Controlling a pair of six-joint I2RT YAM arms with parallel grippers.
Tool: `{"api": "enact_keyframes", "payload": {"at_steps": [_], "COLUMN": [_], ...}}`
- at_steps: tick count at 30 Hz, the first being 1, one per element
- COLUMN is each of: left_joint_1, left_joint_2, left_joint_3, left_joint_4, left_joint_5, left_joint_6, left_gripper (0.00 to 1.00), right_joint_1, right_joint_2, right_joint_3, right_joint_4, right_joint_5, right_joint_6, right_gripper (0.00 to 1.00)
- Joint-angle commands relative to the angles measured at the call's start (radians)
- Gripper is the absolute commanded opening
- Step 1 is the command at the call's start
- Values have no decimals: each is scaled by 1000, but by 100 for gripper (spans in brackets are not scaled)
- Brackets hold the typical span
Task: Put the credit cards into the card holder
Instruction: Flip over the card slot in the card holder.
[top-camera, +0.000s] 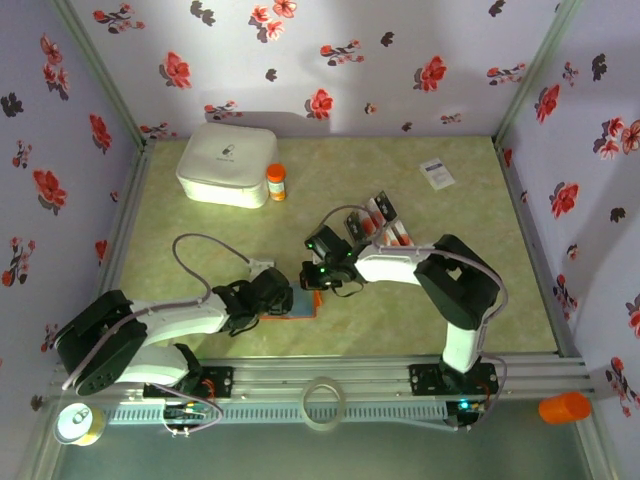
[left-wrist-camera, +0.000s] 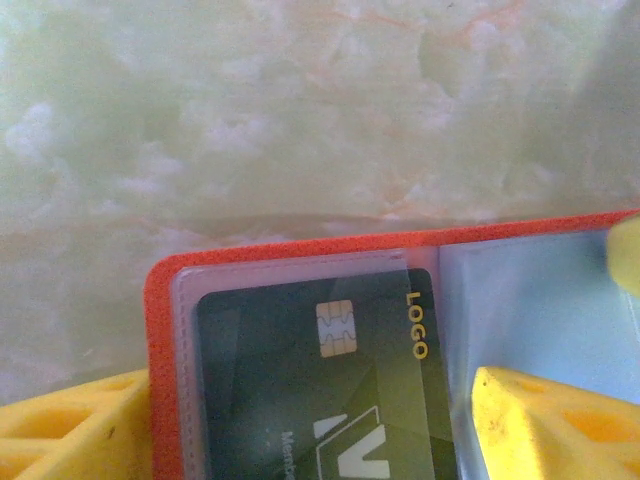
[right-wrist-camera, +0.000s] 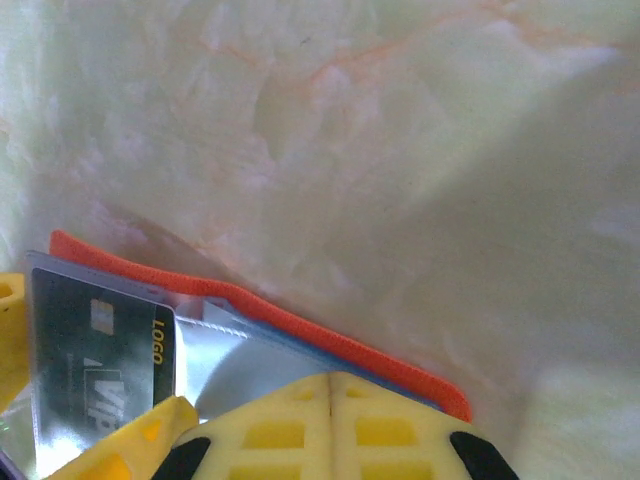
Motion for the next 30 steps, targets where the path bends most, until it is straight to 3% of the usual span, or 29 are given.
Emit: {"api": "enact_keyframes", "payload": {"at_steps": [1, 7, 30], "left_joint_1": [-7, -9, -11], "left_joint_2": [7, -6, -7], "left_joint_3": [-28, -34, -32], "left_joint_4": [23, 28, 28], "left_joint_5": [44, 44, 43], "left_joint_6": [0, -3, -1], "left_gripper": [74, 71, 72], "right_joint_1": [-2, -2, 14], "right_joint_2": [-70, -84, 0], "right_joint_3": [-37, -100, -87], "right_joint_4": [11, 103, 218], "right_joint_5": [30, 19, -72], "right_joint_6": [32, 96, 165], "right_gripper": [13, 23, 25]}}
